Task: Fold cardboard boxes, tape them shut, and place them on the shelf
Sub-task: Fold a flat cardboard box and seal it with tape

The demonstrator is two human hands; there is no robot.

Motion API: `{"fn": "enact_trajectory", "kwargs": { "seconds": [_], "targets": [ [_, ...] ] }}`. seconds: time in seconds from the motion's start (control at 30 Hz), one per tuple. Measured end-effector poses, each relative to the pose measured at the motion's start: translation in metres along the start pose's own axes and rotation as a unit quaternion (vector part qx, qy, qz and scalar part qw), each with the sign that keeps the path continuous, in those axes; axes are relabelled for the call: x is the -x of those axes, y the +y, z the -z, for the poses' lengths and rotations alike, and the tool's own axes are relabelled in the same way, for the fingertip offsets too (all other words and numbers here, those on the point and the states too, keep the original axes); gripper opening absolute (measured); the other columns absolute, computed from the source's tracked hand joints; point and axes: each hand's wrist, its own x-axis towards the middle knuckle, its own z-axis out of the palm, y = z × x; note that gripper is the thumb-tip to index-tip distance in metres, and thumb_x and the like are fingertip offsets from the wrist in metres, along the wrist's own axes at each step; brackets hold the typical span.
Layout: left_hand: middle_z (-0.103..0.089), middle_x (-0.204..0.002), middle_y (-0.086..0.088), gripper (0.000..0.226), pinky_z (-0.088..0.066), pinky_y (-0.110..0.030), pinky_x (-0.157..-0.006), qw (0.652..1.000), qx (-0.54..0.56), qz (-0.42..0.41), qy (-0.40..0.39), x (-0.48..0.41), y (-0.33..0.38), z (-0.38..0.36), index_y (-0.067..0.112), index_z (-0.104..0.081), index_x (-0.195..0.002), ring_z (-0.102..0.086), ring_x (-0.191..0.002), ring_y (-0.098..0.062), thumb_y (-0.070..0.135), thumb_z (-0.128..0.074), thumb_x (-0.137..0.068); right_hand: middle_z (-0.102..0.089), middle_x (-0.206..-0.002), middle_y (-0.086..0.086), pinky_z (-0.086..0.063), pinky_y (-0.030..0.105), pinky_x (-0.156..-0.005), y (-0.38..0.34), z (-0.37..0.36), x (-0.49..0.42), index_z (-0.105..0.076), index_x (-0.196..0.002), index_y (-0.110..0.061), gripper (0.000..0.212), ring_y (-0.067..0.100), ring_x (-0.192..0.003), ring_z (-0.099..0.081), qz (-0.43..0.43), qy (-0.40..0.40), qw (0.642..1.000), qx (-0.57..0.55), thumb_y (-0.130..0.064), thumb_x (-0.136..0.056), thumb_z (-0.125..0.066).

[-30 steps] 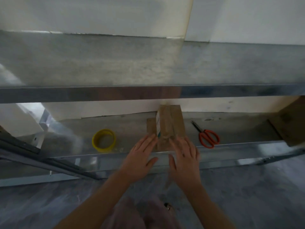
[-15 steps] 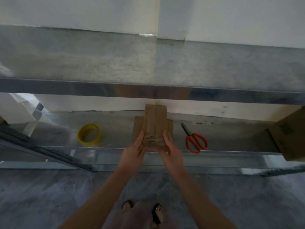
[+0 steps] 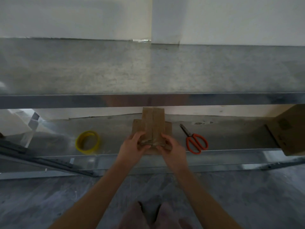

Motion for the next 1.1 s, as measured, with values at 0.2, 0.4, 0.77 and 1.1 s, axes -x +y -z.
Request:
{"fn": "enact_trajectory", "kwargs": {
  "seconds": [0.2,0.4,0.77,1.1],
  "targets": [
    [-0.051,-0.132,-0.003,0.056,-0.054,-0.042,-0.082,0.997,-0.062,-0.051,-0.023,0.003,-0.009,-0.003,0.020,-0.047,-0.137,-0.064,-0.101,-0.026,0.045,-0.060,-0.089,-0.057,-0.128,0.000,-0.052,0.014,-0.087,0.009,-0.004,0.008,-0.055,-0.137,-0.019,0.050,0.005,-0.102,-0.062,0.063,0.000,0.996,0.066,-0.032,-0.091,-0.068],
    [-0.049,-0.133,-0.006,0.054,-0.051,-0.041,-0.087,0.996,-0.075,-0.038,-0.031,-0.008,-0.001,0.000,0.019,-0.044,-0.138,-0.060,-0.106,-0.028,0.037,-0.061,-0.090,-0.060,-0.127,0.004,-0.043,0.014,-0.088,0.002,0.000,-0.002,-0.055,-0.136,-0.014,0.050,0.015,-0.107,-0.060,0.062,-0.011,0.992,0.111,-0.020,-0.089,-0.070],
    [-0.053,-0.127,0.001,0.059,-0.046,-0.021,-0.095,0.975,-0.056,-0.151,-0.153,-0.030,-0.013,0.029,0.025,-0.056,-0.133,-0.057,-0.108,-0.010,0.017,-0.077,-0.079,-0.061,-0.121,0.001,-0.049,0.013,-0.092,0.001,0.036,-0.028,-0.061,-0.124,-0.014,0.051,0.006,-0.102,-0.062,0.062,-0.140,0.984,0.092,-0.010,-0.077,-0.081],
    [-0.044,-0.123,0.009,0.053,-0.028,0.002,-0.096,0.992,0.057,-0.107,-0.024,-0.012,-0.012,0.005,0.018,-0.063,-0.124,-0.050,-0.112,-0.008,0.002,-0.076,-0.076,-0.064,-0.116,-0.005,-0.051,0.023,-0.095,0.006,0.021,-0.021,-0.062,-0.119,-0.019,0.045,0.007,-0.106,-0.063,0.020,-0.078,0.996,0.038,-0.009,-0.079,-0.079]
  ]
}}
